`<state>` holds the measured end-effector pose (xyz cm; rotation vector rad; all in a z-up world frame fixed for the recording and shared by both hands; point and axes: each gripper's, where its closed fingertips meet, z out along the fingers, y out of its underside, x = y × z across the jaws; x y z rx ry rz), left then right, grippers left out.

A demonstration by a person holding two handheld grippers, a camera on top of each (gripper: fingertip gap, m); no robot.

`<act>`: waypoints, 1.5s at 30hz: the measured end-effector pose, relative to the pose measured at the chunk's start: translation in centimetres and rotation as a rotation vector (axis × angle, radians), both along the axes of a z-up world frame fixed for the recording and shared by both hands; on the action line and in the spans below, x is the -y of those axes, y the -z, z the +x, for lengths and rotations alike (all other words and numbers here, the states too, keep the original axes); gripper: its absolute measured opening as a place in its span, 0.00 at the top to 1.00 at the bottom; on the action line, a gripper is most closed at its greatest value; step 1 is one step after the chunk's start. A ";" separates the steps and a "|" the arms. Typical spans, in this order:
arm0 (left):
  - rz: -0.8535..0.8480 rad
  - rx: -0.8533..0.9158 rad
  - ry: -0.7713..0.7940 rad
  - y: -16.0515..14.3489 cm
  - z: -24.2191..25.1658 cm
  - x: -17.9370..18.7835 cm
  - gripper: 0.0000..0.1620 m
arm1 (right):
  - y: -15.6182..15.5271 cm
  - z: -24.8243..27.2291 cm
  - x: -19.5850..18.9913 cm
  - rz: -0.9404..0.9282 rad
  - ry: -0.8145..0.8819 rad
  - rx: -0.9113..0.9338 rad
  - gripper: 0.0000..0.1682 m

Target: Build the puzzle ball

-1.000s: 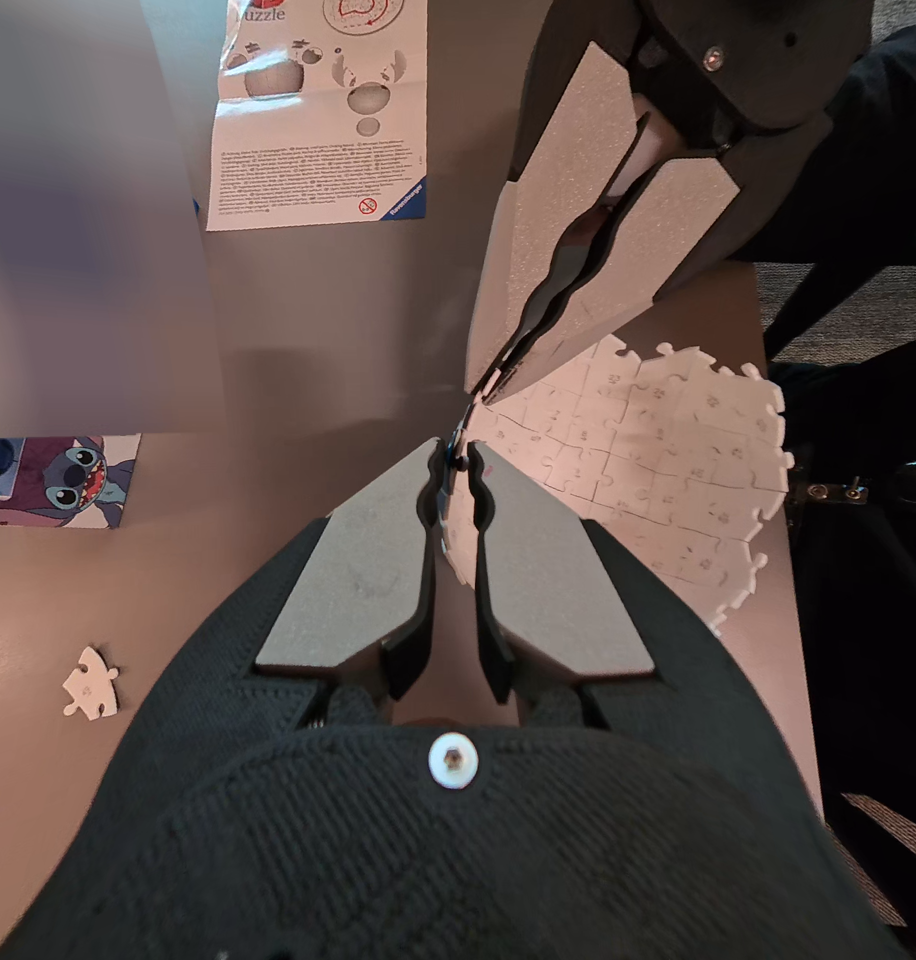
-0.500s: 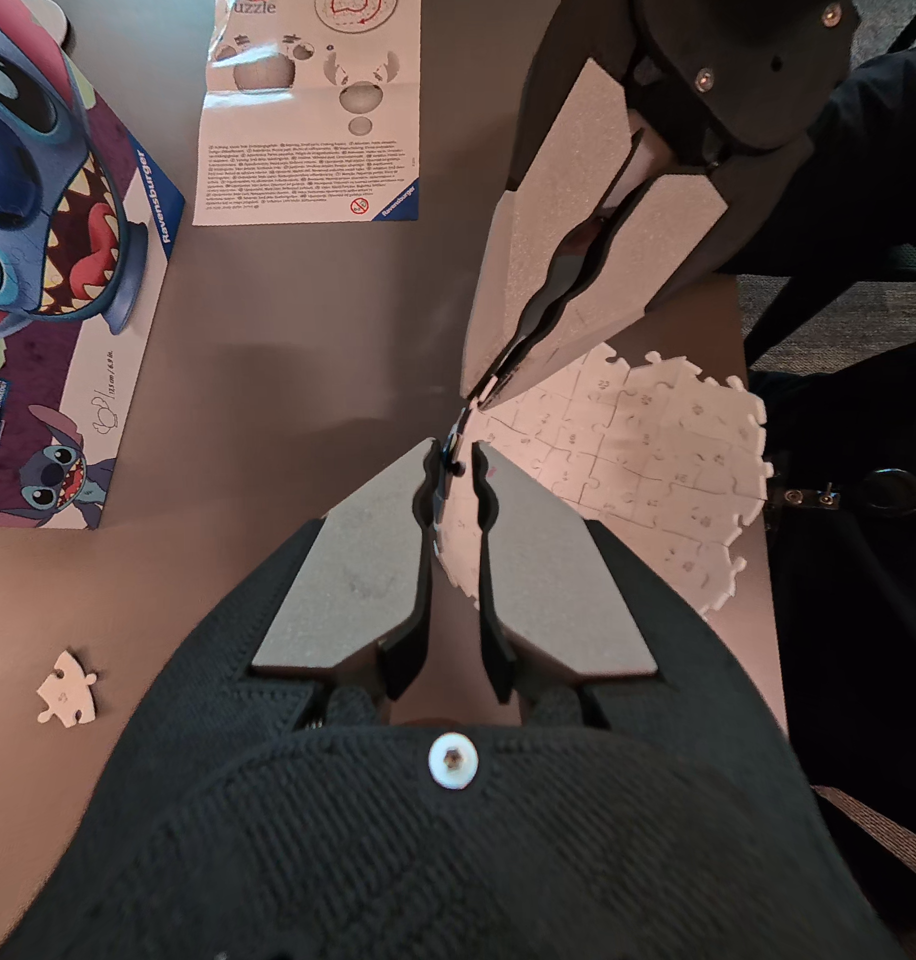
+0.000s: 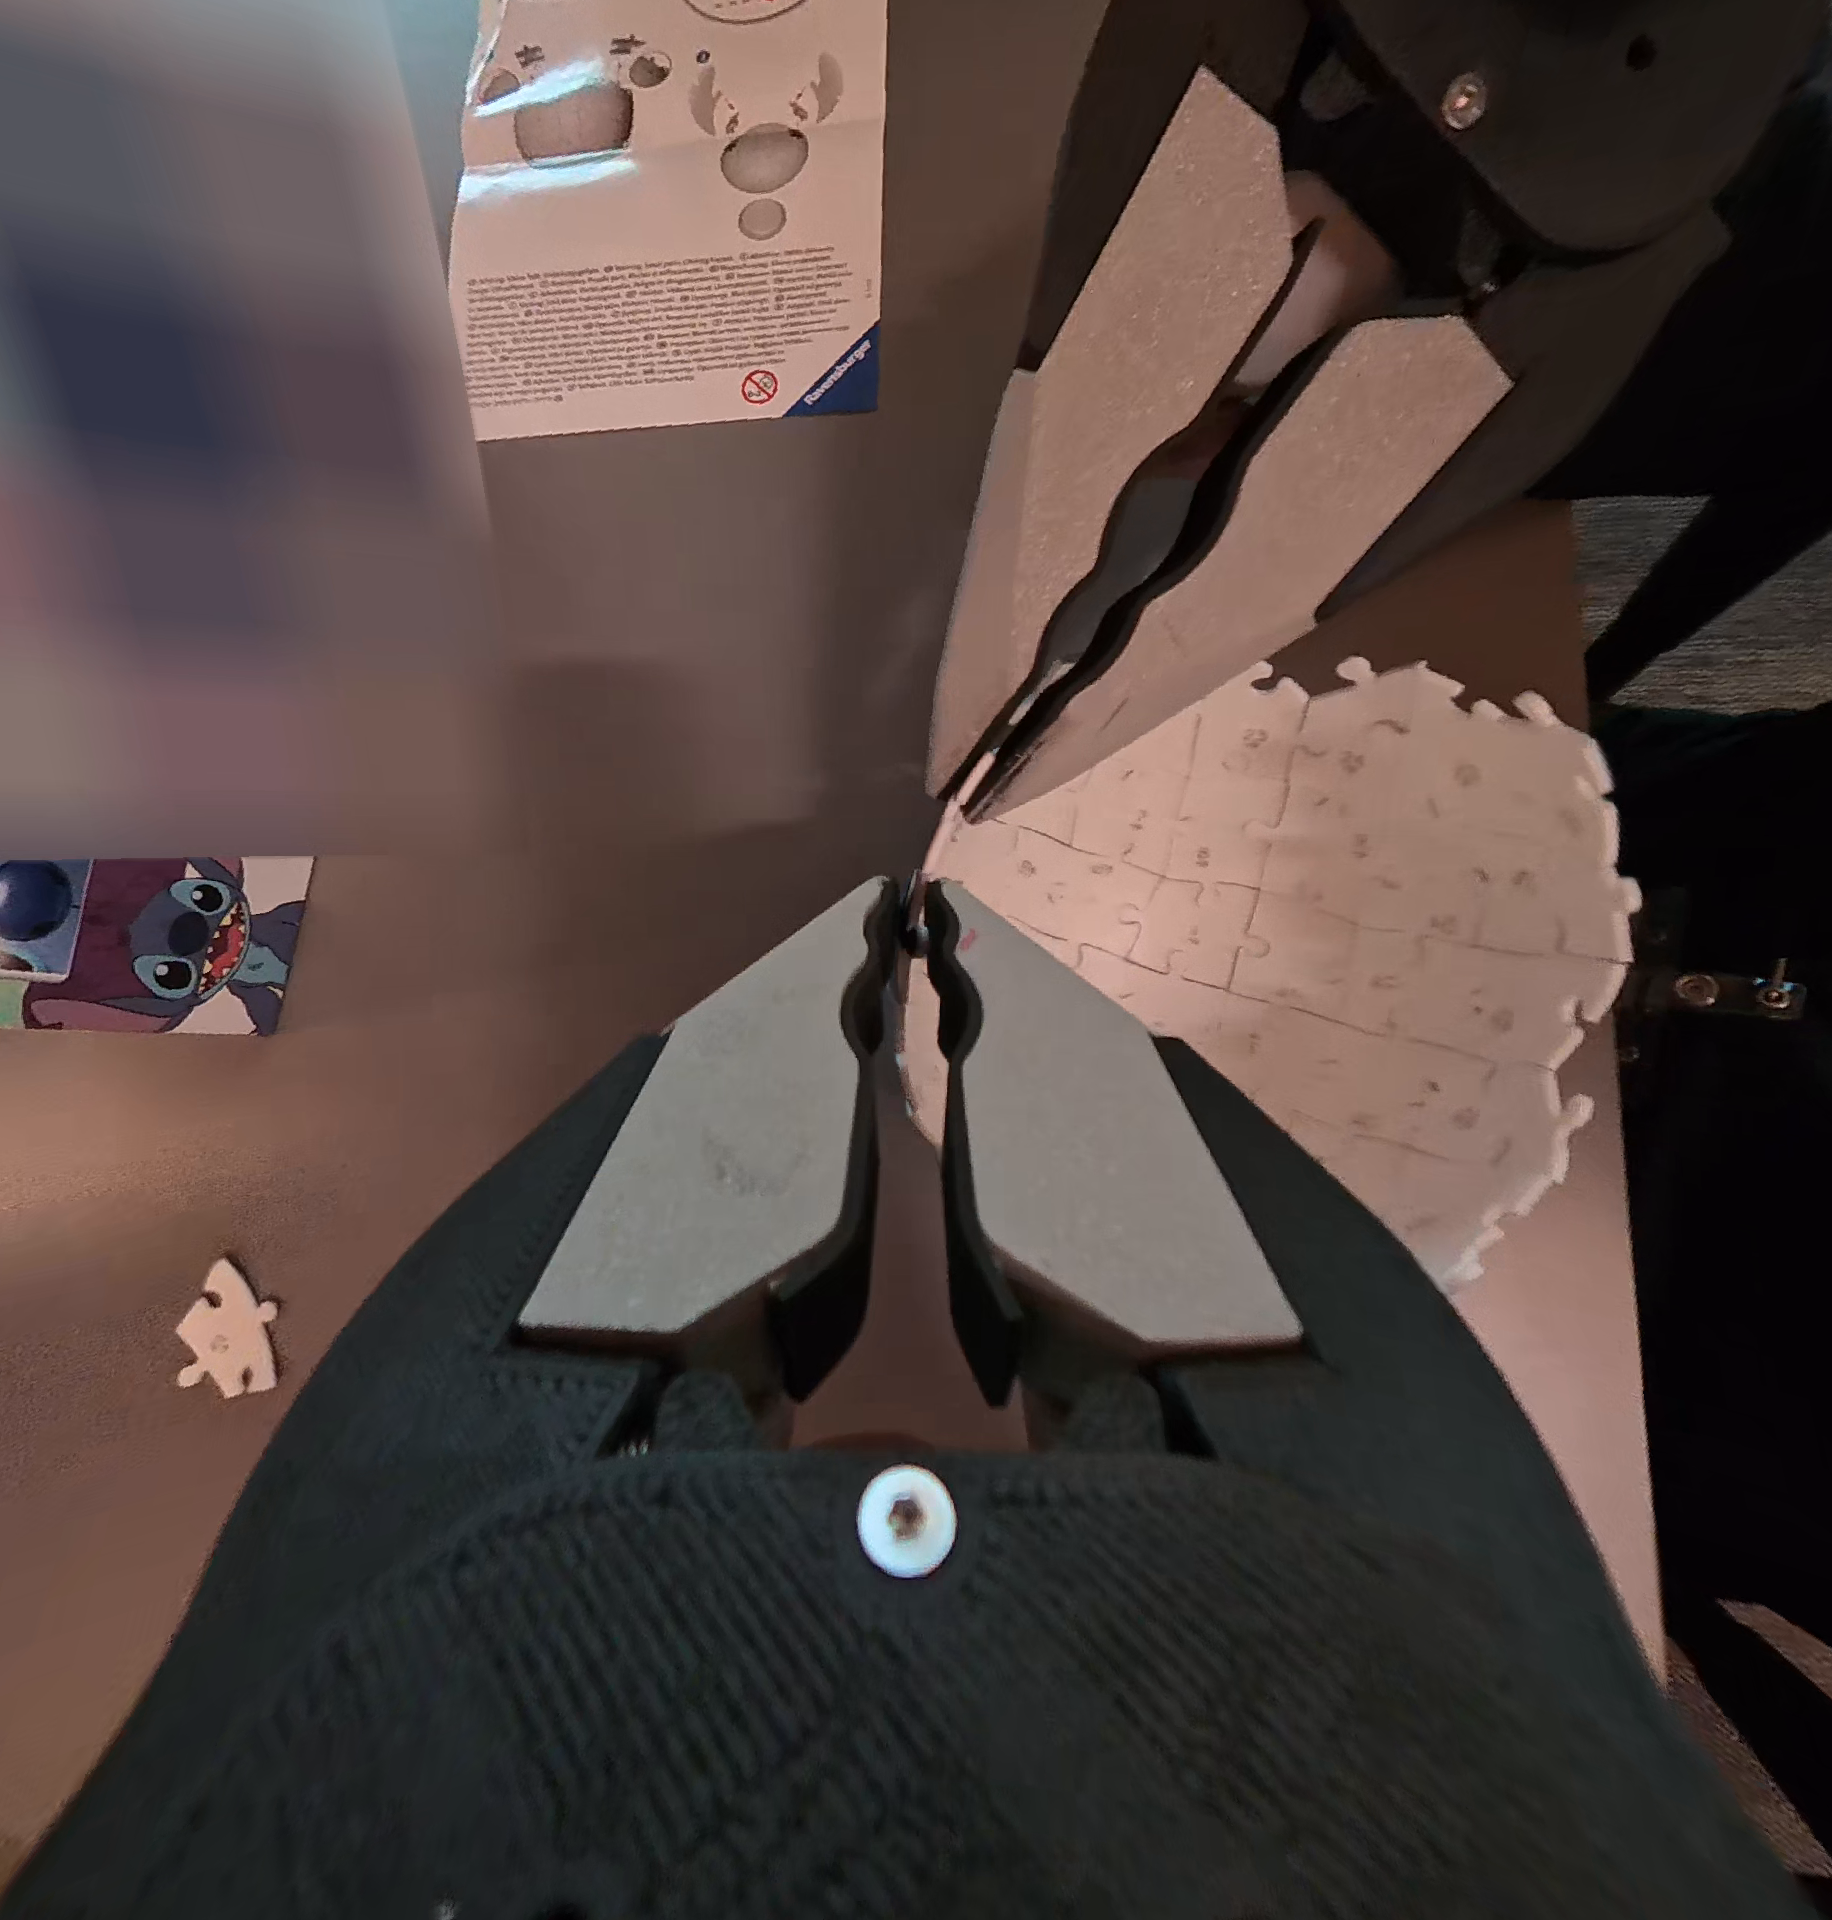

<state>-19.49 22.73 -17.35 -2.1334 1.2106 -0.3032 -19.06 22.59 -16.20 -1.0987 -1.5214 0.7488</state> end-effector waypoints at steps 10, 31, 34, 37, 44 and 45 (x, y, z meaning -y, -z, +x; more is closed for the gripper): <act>0.018 0.003 -0.017 0.1 -0.1 -0.2 0.99 | 0.4 0.0 -0.3 -0.096 -0.019 0.021 1.00; 0.048 -0.026 -0.036 -0.1 -0.2 -0.5 0.99 | 2.2 -0.3 -0.7 -0.182 -0.166 0.285 0.97; 0.046 -0.023 -0.036 -0.1 -0.2 -0.5 0.99 | 2.3 -0.3 -0.7 -0.199 -0.188 0.291 0.98; 0.049 -0.025 -0.039 0.0 -0.2 -0.6 0.99 | 2.3 -0.3 -0.7 -0.193 -0.200 0.303 0.99; 0.058 -0.030 -0.047 0.0 -0.4 -0.6 0.99 | 2.3 -0.5 -0.7 -0.183 -0.214 0.315 0.99; 0.059 -0.032 -0.048 0.0 -0.4 -0.6 0.99 | 2.3 -0.5 -0.7 -0.181 -0.213 0.314 0.99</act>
